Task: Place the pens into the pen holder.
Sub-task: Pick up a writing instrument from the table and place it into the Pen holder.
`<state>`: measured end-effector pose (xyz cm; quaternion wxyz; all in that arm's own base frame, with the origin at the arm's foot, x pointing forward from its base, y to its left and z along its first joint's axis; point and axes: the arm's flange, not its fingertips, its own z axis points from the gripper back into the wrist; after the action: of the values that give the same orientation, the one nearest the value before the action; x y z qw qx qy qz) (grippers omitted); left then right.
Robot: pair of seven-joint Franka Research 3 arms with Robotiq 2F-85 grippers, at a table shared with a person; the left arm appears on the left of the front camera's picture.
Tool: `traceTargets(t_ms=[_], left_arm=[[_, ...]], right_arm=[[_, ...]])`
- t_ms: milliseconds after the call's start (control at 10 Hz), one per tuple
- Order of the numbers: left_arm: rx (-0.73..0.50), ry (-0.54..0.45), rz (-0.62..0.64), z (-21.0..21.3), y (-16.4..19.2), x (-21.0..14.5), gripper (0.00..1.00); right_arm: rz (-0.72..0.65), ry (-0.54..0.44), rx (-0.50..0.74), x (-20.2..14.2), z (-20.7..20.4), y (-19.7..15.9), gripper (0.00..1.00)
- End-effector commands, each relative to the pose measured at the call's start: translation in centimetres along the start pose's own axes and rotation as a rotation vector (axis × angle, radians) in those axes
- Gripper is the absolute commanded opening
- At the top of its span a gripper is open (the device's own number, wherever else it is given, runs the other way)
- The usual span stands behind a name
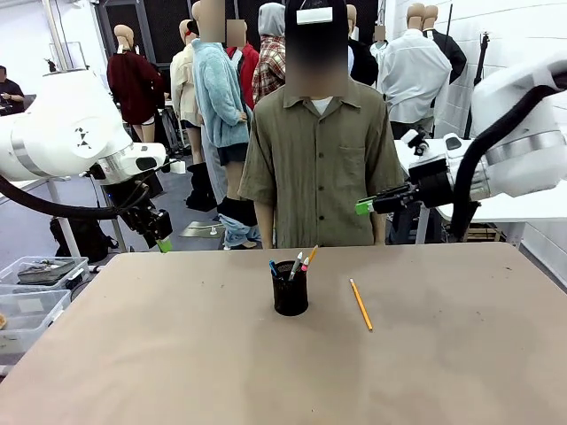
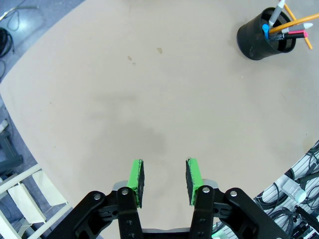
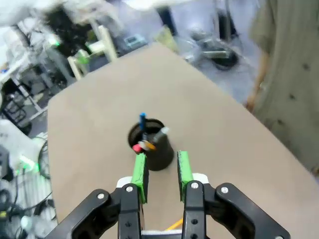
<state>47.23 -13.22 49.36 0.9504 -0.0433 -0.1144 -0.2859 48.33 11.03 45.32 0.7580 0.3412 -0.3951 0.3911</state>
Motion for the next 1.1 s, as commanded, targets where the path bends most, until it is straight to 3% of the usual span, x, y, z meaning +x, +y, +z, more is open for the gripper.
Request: traceTargets(t_ms=[0, 300, 1000], left_arm=[[0.020, -0.001, -0.003, 0.0, 0.1, -0.1, 0.46], [0.020, -0.001, -0.003, 0.0, 0.1, -0.1, 0.46], [0.020, -0.001, -0.003, 0.0, 0.1, -0.1, 0.46]], right_arm=[[-0.204, 0.187, -0.032, 2.6, -1.7, 0.9, 0.33], [-0.380, 0.324, -0.109, 2.6, -3.6, 0.0, 0.33], [-0.596, 0.819, -0.263, 0.4, -9.9, 0.9, 0.33]])
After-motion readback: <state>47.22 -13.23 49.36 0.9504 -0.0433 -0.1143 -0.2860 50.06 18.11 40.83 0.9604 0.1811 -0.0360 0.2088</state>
